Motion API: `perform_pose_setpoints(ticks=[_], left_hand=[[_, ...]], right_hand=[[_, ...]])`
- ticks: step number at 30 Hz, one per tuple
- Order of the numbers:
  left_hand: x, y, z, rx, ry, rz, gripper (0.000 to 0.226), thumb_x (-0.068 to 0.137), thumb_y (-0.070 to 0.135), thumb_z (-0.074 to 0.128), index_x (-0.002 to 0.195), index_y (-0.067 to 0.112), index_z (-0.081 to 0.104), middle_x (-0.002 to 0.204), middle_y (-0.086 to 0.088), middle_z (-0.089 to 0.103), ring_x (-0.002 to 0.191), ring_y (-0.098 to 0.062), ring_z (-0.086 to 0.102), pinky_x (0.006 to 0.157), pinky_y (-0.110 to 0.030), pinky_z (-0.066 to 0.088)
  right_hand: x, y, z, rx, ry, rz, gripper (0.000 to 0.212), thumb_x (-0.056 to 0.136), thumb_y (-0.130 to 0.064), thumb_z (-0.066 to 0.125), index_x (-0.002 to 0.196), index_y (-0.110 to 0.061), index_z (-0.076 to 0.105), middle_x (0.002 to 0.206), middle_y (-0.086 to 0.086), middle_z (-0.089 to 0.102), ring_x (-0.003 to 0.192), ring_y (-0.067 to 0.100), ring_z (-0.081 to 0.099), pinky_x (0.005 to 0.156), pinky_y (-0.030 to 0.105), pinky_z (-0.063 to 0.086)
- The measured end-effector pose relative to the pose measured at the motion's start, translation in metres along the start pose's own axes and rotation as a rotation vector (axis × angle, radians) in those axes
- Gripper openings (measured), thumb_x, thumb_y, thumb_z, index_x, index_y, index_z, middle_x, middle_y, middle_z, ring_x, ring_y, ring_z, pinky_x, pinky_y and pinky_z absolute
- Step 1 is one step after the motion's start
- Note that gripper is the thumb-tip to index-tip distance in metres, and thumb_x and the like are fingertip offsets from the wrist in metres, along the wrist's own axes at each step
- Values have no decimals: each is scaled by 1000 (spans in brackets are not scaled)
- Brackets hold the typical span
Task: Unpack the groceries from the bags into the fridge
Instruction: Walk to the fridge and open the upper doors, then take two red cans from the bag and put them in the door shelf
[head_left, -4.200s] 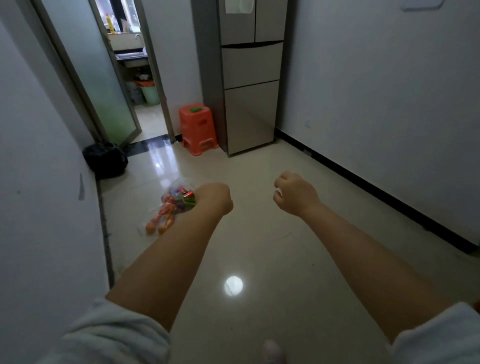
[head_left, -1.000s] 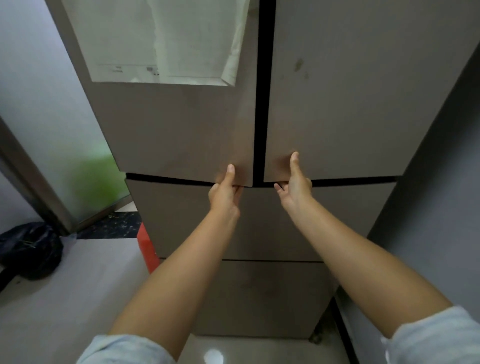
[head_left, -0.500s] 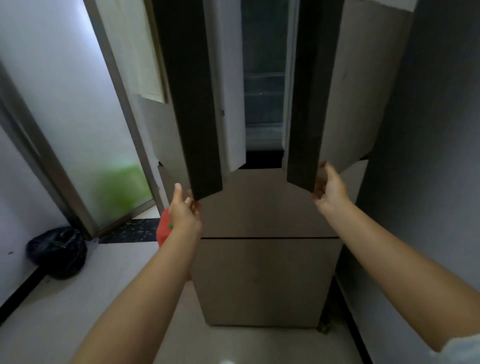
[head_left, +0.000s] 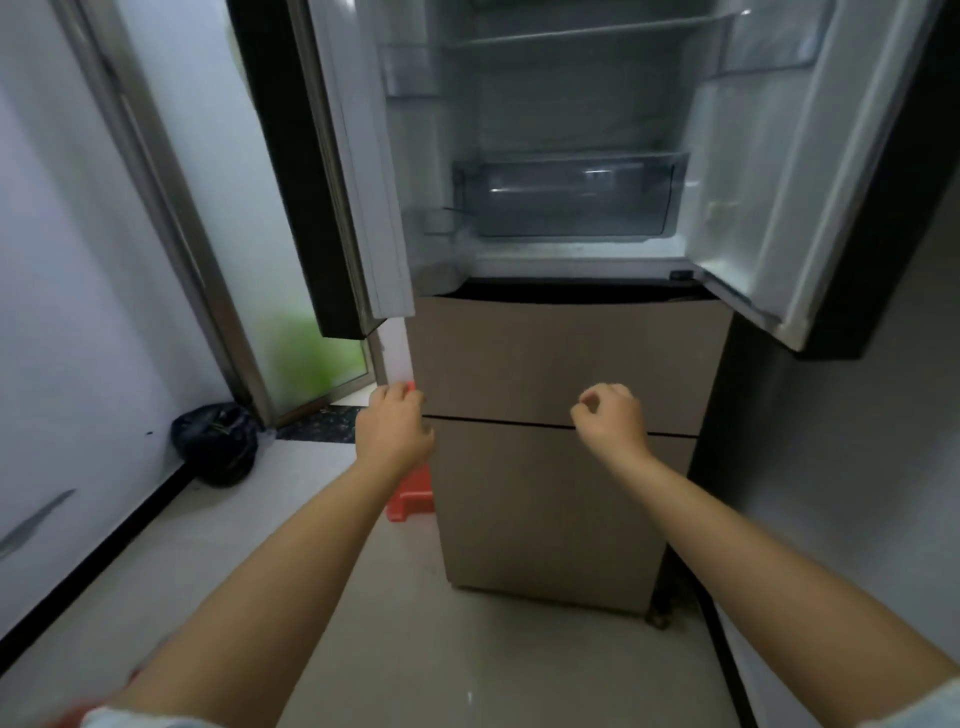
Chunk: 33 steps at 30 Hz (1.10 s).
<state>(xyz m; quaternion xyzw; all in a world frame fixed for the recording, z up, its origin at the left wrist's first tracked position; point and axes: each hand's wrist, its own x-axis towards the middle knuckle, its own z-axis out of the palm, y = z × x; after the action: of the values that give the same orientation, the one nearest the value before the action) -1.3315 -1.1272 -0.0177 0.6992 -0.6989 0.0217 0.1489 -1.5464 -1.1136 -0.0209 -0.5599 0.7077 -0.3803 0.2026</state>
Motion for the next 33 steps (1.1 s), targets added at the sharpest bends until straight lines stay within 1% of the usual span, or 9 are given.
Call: perform_pose_setpoints(ticks=[3, 5, 9, 12, 18, 21, 26, 30, 33], left_hand=[[-16, -25, -29, 136, 23, -2, 35, 92, 24, 48, 125, 11, 49, 133, -7, 51, 125, -28, 43, 95, -38, 41], [-30, -47, -45, 166, 20, -30, 30, 93, 21, 45, 121, 10, 48, 129, -9, 53, 120, -30, 46, 91, -39, 41], [-59, -106, -69, 211, 37, -90, 30, 94, 20, 44, 123, 11, 46, 129, -9, 53, 120, -31, 47, 91, -39, 41], [-83, -161, -82, 246, 13, -135, 30, 95, 21, 45, 123, 10, 46, 129, -10, 53, 120, -30, 47, 92, -39, 41], [-138, -294, -93, 356, -86, -204, 32, 97, 28, 41, 123, 8, 46, 127, -12, 52, 118, -30, 47, 91, -38, 41], [-158, -357, -94, 377, -133, -267, 34, 98, 29, 40, 124, 8, 46, 128, -12, 52, 119, -30, 47, 91, -38, 41], [-176, -446, -84, 399, -218, -391, 35, 98, 29, 39, 124, 7, 47, 128, -13, 52, 119, -30, 47, 91, -38, 42], [-174, -514, -66, 388, -292, -463, 32, 98, 28, 40, 121, 8, 48, 125, -12, 53, 115, -28, 49, 88, -37, 42], [-160, -568, -49, 378, -351, -521, 32, 98, 27, 40, 122, 8, 48, 126, -12, 52, 116, -29, 48, 89, -37, 42]], right_hand=[[-20, -41, 18, -169, -46, -222, 26, 89, -14, 47, 106, -3, 63, 121, 14, 57, 115, 29, 48, 97, 34, 39], [-34, -70, 34, -234, -64, -318, 28, 89, -16, 46, 110, -4, 60, 122, 13, 56, 116, 29, 47, 96, 36, 39], [-65, -126, 82, -357, -126, -464, 31, 89, -17, 46, 114, -4, 59, 124, 14, 55, 117, 31, 47, 96, 38, 39], [-93, -167, 128, -340, -181, -507, 30, 88, -16, 47, 111, -4, 61, 121, 17, 56, 116, 33, 49, 94, 41, 41], [-159, -241, 234, -298, -261, -614, 27, 84, -12, 47, 100, 1, 64, 112, 19, 59, 106, 35, 52, 83, 36, 42], [-191, -270, 289, -324, -333, -689, 27, 85, -14, 47, 104, -2, 63, 113, 18, 58, 107, 36, 51, 85, 37, 42], [-225, -309, 374, -384, -459, -805, 32, 89, -18, 46, 115, -5, 59, 125, 15, 55, 117, 33, 47, 93, 37, 41], [-234, -334, 447, -421, -571, -848, 32, 89, -19, 46, 114, -5, 59, 121, 15, 56, 111, 32, 51, 92, 39, 43], [-229, -352, 507, -437, -639, -866, 32, 89, -19, 46, 114, -5, 60, 120, 15, 56, 110, 32, 51, 91, 37, 43]])
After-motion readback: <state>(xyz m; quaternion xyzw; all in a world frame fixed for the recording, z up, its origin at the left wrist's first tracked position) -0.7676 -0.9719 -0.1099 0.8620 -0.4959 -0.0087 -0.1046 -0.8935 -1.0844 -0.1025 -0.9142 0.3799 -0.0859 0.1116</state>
